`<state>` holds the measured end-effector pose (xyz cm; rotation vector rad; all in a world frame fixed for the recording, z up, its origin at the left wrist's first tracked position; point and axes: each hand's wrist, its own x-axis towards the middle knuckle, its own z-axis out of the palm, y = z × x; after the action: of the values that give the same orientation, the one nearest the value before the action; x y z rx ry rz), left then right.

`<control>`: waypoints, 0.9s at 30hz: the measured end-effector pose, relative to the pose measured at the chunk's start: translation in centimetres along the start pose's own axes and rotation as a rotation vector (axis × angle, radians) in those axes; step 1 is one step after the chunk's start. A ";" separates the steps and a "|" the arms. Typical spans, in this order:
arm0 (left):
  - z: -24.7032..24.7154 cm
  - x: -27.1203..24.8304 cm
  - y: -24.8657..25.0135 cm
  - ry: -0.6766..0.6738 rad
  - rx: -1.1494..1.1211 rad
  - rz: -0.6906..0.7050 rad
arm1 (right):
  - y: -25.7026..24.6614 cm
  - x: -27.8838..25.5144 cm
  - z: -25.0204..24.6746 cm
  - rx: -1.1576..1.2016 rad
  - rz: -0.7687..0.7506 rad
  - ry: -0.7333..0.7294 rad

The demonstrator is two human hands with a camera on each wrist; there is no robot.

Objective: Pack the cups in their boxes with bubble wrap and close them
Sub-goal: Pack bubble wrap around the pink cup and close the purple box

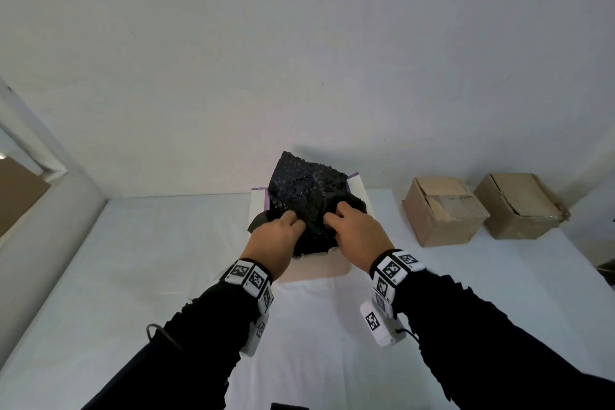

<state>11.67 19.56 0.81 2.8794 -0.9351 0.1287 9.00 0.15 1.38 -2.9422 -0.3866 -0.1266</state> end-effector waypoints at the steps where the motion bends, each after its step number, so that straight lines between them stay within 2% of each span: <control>1: 0.3 -0.1 0.1 -0.018 0.046 0.025 | 0.0 0.0 -0.1 -0.011 -0.016 -0.028; 4: 0.3 -0.6 0.5 -0.038 0.206 0.125 | -0.1 0.0 -0.5 0.029 -0.059 -0.139; 7: -0.1 -0.5 0.2 -0.012 0.229 0.126 | -0.4 -0.2 -0.5 0.052 -0.065 -0.227; 10: 0.1 -0.8 -0.2 0.017 0.194 0.155 | -0.4 -0.7 0.1 -0.141 -0.165 -0.150; 13: 0.5 -1.6 -0.5 0.060 0.095 0.211 | -0.2 -1.2 0.1 -0.236 -0.125 -0.114; 17: 1.4 -2.8 -1.5 -0.028 0.141 0.278 | -0.3 -1.6 0.2 -0.243 -0.113 -0.164; 21: 1.4 -2.4 -1.4 0.022 0.194 0.311 | -0.8 -1.7 -0.7 -0.183 -0.082 -0.263; 23: 1.7 -2.0 -1.3 0.051 0.201 0.319 | -1.0 -1.5 -1.6 -0.076 -0.059 -0.283; 25: 2.2 -1.8 -1.5 0.054 0.181 0.309 | -1.0 -1.3 -2.0 0.100 0.009 -0.238; 27: 2.4 -1.8 -1.4 0.011 0.214 0.311 | -0.7 -1.1 -1.9 0.226 0.080 -0.129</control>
<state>11.16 21.41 -1.88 2.8906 -1.4433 0.2871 7.62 0.20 3.25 -2.7444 -0.2792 0.1107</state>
